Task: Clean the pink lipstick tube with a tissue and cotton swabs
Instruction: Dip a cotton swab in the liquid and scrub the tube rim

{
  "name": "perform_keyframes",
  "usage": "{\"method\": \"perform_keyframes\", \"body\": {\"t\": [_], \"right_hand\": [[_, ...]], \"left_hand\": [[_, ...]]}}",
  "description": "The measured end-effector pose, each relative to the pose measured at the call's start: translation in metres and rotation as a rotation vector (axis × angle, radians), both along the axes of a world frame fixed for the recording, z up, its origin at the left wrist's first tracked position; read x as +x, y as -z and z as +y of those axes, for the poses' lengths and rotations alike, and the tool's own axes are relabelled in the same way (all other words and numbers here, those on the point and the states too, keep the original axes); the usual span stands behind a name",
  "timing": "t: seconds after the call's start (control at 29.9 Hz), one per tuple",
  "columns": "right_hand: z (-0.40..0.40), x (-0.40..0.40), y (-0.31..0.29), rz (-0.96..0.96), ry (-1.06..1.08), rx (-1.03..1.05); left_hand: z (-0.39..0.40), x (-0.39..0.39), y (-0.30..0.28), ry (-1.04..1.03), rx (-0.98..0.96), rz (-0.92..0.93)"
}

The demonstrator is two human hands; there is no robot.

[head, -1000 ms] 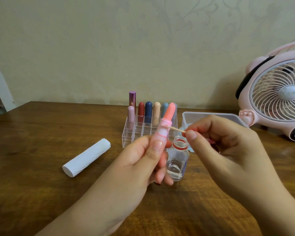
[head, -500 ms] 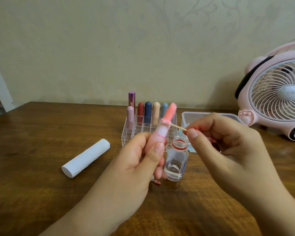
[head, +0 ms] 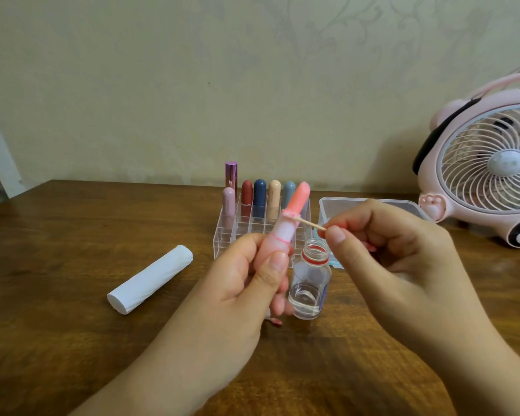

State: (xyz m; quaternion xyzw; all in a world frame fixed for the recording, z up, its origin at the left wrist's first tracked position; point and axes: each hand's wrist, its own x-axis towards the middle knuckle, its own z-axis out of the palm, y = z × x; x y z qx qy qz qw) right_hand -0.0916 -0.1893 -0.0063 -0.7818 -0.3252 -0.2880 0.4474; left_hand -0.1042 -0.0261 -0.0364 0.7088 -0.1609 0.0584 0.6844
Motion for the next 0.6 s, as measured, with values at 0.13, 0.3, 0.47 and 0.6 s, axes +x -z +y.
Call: {"method": "perform_keyframes", "body": {"t": [0.13, 0.3, 0.47, 0.6], "right_hand": [[-0.0012, 0.0006, 0.0002, 0.089, -0.043, 0.111], [-0.0025, 0.0018, -0.0004, 0.147, -0.053, 0.175], [-0.0021, 0.0021, -0.0009, 0.161, -0.094, 0.213], [-0.0014, 0.0023, -0.0002, 0.176, -0.115, 0.191]], "left_hand": [[0.0002, -0.0005, -0.0002, 0.011, -0.017, 0.009], [0.0018, 0.0002, -0.0008, 0.034, -0.044, 0.014], [0.0013, 0.0002, -0.0017, 0.062, -0.059, 0.015], [0.0005, -0.0011, -0.0014, 0.091, -0.097, 0.033]]}}
